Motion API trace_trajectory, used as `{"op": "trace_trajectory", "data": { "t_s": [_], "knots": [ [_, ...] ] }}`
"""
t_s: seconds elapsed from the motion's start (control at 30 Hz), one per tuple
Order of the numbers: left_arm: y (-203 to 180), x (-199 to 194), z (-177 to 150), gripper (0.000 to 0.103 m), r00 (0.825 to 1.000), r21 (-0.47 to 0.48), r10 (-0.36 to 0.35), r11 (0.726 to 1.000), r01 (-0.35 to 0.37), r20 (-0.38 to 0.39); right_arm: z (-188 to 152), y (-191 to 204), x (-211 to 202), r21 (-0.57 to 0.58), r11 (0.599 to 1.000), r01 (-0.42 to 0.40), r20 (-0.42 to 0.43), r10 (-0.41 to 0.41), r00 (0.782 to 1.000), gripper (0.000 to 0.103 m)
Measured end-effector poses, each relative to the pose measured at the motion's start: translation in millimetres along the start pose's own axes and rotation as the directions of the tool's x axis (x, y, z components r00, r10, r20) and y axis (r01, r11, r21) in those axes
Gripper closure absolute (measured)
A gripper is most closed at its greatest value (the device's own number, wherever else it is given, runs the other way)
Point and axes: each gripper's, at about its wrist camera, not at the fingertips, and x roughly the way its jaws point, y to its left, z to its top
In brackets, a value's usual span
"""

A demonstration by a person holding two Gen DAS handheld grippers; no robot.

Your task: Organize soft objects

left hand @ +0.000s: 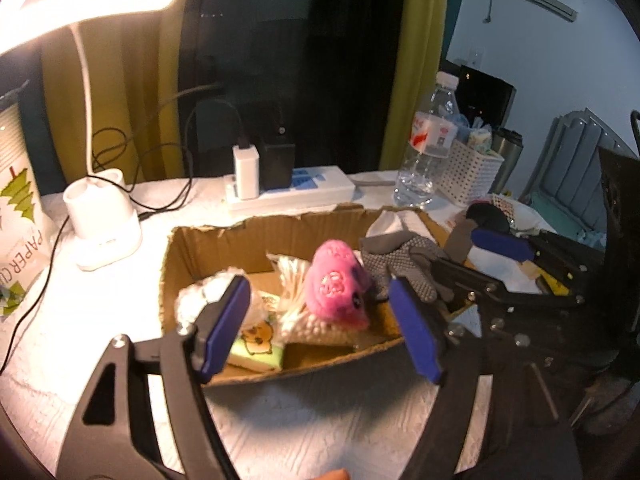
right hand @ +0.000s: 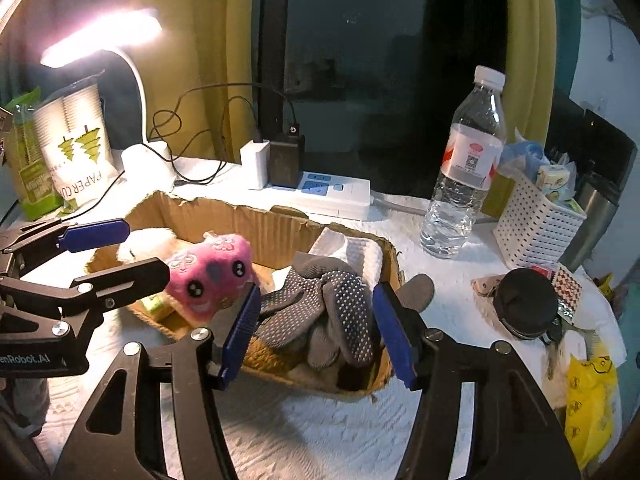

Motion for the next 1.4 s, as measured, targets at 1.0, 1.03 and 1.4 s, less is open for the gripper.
{"op": "trace_trajectory", "data": {
  "t_s": [1.0,1.03,1.4],
  "knots": [
    [-3,-122,-22,0.011,0.984,0.007,0.105,0.994,-0.107,0.144,-23,30,-117,0.035,0.998,0.057,0.122,-0.061,0.991,0.036],
    [-3,-126,-23,0.01,0.983,0.005,0.11,0.994,-0.111,0.148,-23,31,-123,0.039,0.998,0.058,0.128,-0.062,0.99,0.032],
    [-2,-173,-18,0.009,0.969,-0.005,0.135,0.991,-0.137,0.207,-24,34,-175,0.099,0.99,0.103,0.183,-0.119,0.976,0.02]
  ]
}}
